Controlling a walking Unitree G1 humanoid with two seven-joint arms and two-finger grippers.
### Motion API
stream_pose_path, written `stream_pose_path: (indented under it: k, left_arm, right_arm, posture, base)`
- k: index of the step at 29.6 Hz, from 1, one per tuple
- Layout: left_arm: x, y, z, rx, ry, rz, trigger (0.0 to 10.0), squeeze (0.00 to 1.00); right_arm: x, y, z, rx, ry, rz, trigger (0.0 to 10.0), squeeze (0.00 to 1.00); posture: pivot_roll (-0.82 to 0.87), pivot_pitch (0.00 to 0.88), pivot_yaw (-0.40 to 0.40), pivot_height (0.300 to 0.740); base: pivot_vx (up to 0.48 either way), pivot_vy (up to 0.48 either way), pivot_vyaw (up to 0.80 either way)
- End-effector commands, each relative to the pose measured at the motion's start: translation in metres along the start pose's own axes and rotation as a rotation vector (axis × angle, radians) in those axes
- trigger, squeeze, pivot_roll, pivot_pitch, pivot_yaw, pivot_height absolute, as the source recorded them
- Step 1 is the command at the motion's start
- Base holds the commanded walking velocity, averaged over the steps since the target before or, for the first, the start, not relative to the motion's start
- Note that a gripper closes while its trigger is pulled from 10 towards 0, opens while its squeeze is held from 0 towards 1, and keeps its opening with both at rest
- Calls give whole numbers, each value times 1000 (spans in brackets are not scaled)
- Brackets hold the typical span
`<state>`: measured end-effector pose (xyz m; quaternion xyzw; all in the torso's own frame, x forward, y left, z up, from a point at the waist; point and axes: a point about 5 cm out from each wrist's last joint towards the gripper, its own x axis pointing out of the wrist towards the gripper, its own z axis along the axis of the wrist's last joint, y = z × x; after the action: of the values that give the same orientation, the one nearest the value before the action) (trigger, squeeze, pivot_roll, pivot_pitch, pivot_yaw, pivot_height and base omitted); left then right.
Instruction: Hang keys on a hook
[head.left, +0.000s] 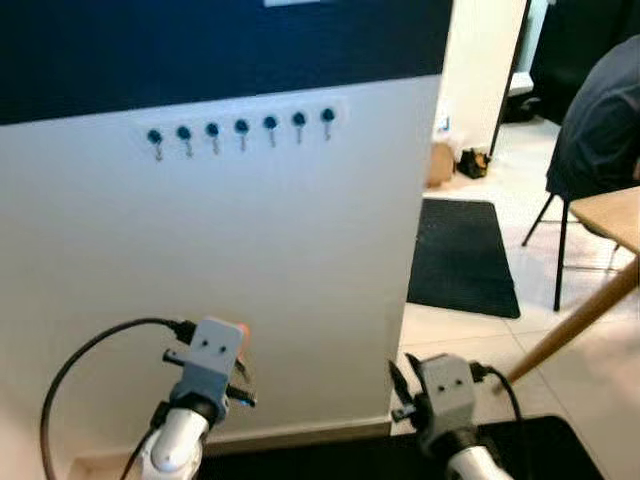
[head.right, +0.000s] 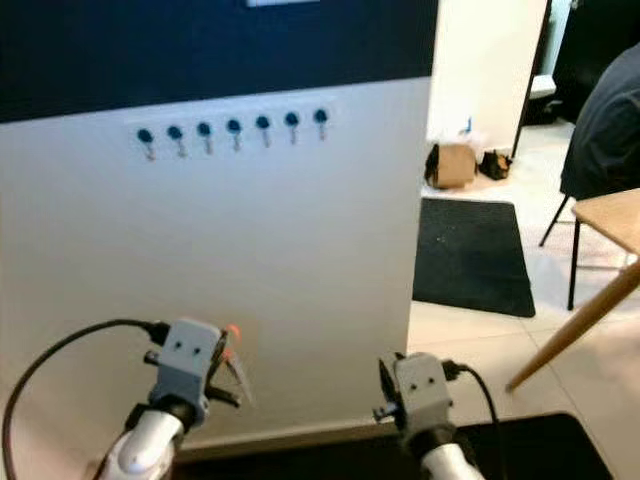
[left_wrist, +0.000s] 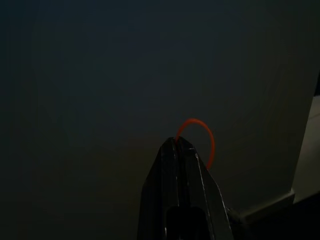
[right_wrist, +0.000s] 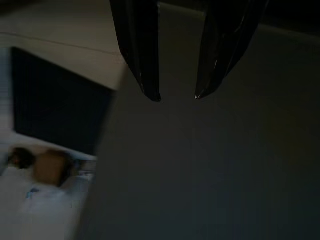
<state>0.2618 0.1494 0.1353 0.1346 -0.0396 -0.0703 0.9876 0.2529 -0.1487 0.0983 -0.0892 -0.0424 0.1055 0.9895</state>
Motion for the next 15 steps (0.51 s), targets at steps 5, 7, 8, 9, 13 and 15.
stream_pose_path:
  k: [5, 7, 8, 9, 13, 15]
  left_arm:
    - [-3, 4, -7, 17, 43, 14, 10000, 0]
    - [-3, 4, -7, 17, 45, 17, 10000, 0]
    - [-3, 4, -8, 18, 46, 19, 10000, 0]
    - [-3, 4, -8, 18, 46, 19, 10000, 0]
    - [-3, 5, -9, 21, 51, 24, 10000, 0]
    - [-3, 5, -9, 24, 53, 26, 10000, 0]
  right_arm:
    - [0, 6, -4, 19, 27, 15, 10000, 0]
    - [-1, 6, -5, 19, 28, 17, 10000, 0]
    - [-1, 6, -4, 21, 27, 18, 10000, 0]
    - [-1, 6, -4, 21, 27, 18, 10000, 0]
    - [-1, 6, -4, 25, 28, 19, 10000, 0]
    - [-1, 6, -4, 25, 28, 19, 10000, 0]
  posture:
    - [48, 115, 77, 740]
    - [48, 115, 76, 740]
    - [48, 115, 76, 740]
    - [48, 115, 76, 740]
    - [48, 115, 75, 740]
    - [48, 115, 75, 740]
  base:
    - [120, -127, 0]
    - [0, 0, 0]
    - [0, 0, 0]
    - [0, 0, 0]
    - [0, 0, 0]
    - [0, 0, 0]
